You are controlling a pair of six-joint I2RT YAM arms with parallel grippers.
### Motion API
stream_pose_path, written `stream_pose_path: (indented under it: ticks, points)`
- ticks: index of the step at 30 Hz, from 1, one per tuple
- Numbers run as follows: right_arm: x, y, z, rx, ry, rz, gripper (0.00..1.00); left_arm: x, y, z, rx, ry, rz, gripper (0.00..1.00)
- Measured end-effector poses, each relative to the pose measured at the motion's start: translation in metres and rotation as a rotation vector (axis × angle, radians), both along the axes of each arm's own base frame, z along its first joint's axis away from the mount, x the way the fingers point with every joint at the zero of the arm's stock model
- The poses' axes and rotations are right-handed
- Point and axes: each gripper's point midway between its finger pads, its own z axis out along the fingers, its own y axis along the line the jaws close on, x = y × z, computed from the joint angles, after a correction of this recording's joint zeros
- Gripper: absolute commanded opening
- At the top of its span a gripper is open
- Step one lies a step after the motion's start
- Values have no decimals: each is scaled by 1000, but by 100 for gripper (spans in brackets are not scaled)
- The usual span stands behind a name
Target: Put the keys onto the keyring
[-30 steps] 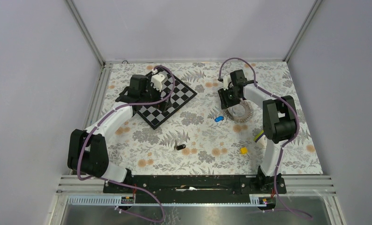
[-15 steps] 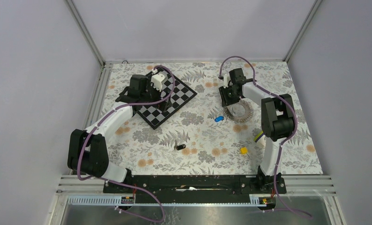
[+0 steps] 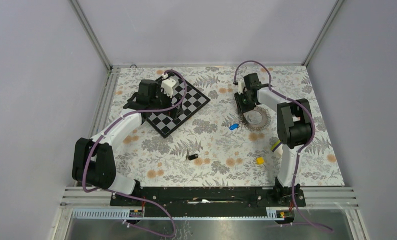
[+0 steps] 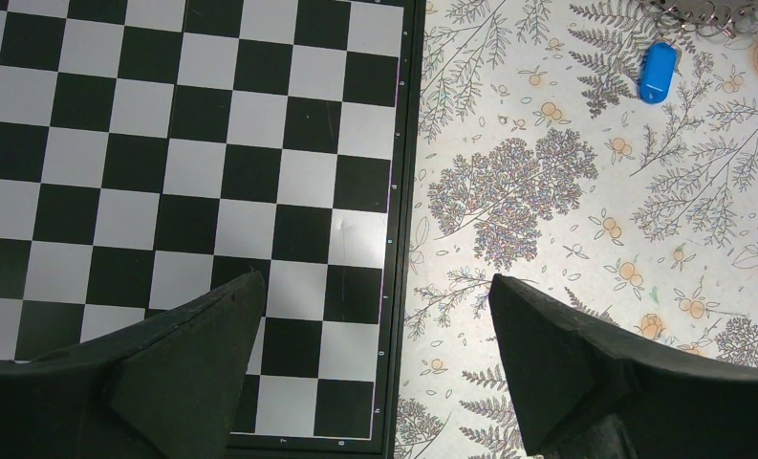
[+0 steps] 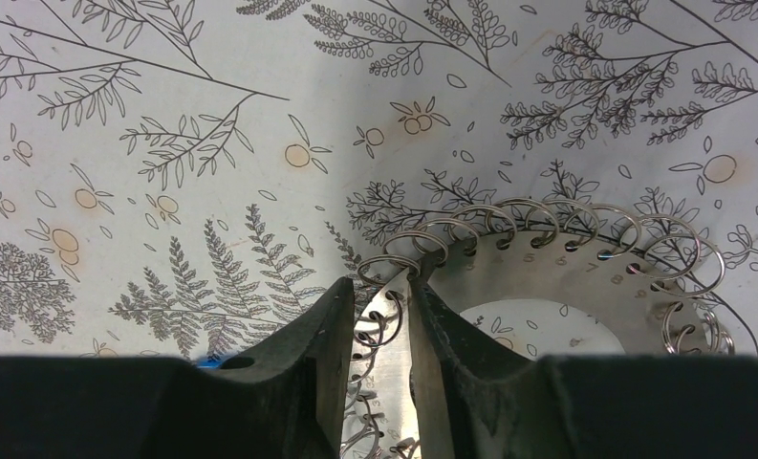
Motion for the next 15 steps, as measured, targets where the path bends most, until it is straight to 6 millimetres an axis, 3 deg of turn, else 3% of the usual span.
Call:
stream_pose_path:
  ticks: [15]
  points:
    - [1,-1,0,-12,-8,28,21,1,0,1,-1,-5,0,99]
